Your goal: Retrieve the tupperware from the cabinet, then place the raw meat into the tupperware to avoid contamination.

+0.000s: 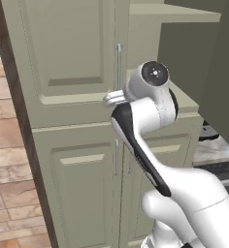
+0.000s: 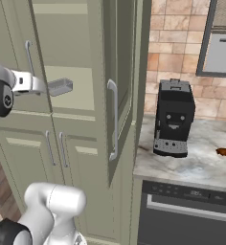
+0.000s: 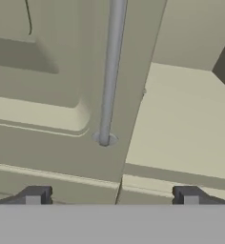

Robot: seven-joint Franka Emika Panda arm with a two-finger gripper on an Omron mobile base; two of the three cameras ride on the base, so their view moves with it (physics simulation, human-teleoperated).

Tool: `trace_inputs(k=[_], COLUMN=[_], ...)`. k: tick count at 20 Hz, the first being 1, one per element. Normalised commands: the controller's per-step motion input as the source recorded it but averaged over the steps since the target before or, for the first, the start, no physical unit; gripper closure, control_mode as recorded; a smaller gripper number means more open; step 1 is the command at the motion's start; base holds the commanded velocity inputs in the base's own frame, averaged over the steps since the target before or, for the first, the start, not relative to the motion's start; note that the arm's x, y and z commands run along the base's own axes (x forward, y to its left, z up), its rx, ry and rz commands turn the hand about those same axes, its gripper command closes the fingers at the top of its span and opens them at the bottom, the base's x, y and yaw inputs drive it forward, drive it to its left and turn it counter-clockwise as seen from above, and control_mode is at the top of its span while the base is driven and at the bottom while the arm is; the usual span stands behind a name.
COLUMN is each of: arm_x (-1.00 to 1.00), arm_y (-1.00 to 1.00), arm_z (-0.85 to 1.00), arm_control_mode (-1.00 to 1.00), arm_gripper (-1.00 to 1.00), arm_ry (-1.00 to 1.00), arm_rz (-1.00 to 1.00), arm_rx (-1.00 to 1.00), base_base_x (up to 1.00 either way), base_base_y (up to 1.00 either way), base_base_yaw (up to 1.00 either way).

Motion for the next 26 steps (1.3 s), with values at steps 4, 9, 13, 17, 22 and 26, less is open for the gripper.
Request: trace_inputs(k=[4, 9, 13, 17, 22, 26], arm_x=[0.18, 0.20, 0.30, 0.47, 0.33, 0.22], arm_y=[0.04, -0.15, -0.18, 0.09, 0.30, 0.30], arm_z=[0.02, -0.02, 0.00, 0.00, 0.00, 0.00], arm_control_mode=[-1.00, -1.00, -1.00, -1.00, -1.00, -1.00], arm_gripper=[-1.00, -1.00, -1.00, -1.00, -1.00, -1.00], arm_ry=[0.00, -0.02, -0.01, -0.08, -0.06, -0.02], arm_rz=[-0.13, -0.10, -0.02, 0.00, -0.02, 0.00], arm_rx=[0.02, 0.04, 0.01, 0.00, 0.01, 0.03], base_base_x=[0.00, 0.00, 0.00, 0.00, 0.00, 0.00], base_base_y=[0.00, 0.00, 0.00, 0.00, 0.00, 0.00], base_base_yaw=[0.00, 0.00, 0.00, 0.00, 0.00, 0.00])
